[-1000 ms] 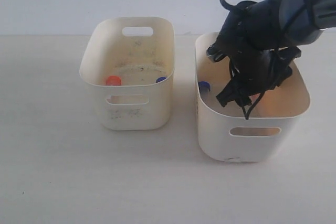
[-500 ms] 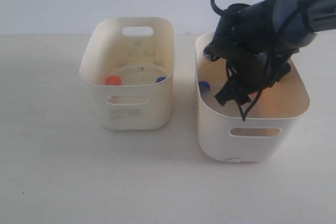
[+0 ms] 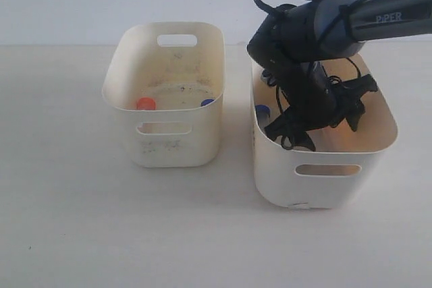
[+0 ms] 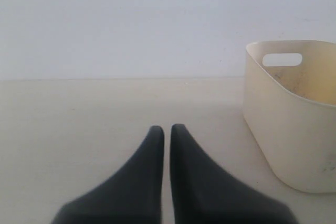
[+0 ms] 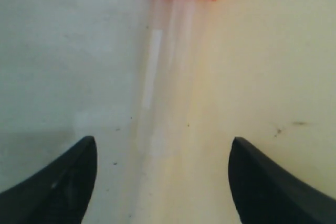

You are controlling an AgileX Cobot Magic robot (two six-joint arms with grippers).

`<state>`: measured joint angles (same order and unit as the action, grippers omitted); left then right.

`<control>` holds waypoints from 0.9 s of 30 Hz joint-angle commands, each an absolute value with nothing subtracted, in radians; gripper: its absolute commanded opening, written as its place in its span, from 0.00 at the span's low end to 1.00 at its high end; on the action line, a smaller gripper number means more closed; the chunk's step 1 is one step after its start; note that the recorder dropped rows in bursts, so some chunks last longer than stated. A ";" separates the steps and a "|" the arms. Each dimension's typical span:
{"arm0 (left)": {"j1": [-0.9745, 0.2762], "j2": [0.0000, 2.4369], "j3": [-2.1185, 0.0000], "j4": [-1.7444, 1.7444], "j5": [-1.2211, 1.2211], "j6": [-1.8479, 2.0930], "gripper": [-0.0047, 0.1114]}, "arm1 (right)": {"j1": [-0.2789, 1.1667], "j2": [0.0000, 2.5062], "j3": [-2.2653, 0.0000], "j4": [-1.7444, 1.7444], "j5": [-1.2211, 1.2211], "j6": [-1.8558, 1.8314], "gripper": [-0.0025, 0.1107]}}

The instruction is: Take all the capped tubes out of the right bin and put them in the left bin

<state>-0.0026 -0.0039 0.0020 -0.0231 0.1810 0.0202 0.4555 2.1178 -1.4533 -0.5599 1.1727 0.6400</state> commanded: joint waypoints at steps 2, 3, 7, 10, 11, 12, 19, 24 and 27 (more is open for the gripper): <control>-0.010 0.000 0.000 -0.026 0.174 0.016 0.08 | 0.448 2.129 -1.459 -0.557 1.171 0.651 0.62; -0.010 0.000 0.000 -0.026 0.174 0.016 0.08 | 0.446 2.129 -1.459 -0.562 1.164 0.653 0.62; -0.010 0.000 0.000 -0.026 0.174 0.016 0.08 | 0.424 2.163 -1.459 -0.524 1.147 0.656 0.62; -0.010 0.000 0.000 -0.026 0.174 0.016 0.08 | 0.413 2.179 -1.459 -0.505 1.135 0.648 0.62; -0.010 0.000 0.000 -0.026 0.174 0.016 0.08 | 0.413 2.184 -1.459 -0.504 1.126 0.648 0.62; -0.010 0.000 0.000 -0.026 0.174 0.016 0.08 | 0.413 2.184 -1.459 -0.504 1.121 0.648 0.62; -0.010 0.000 0.000 -0.026 0.174 0.016 0.08 | 0.411 2.186 -1.459 -0.437 1.015 0.597 0.62; -0.010 0.000 0.000 -0.026 0.174 0.016 0.08 | 0.411 2.182 -1.499 -0.366 1.016 0.545 0.62; -0.010 0.000 0.000 -0.026 0.174 0.016 0.08 | 0.411 2.158 -1.527 -0.372 1.039 0.536 0.62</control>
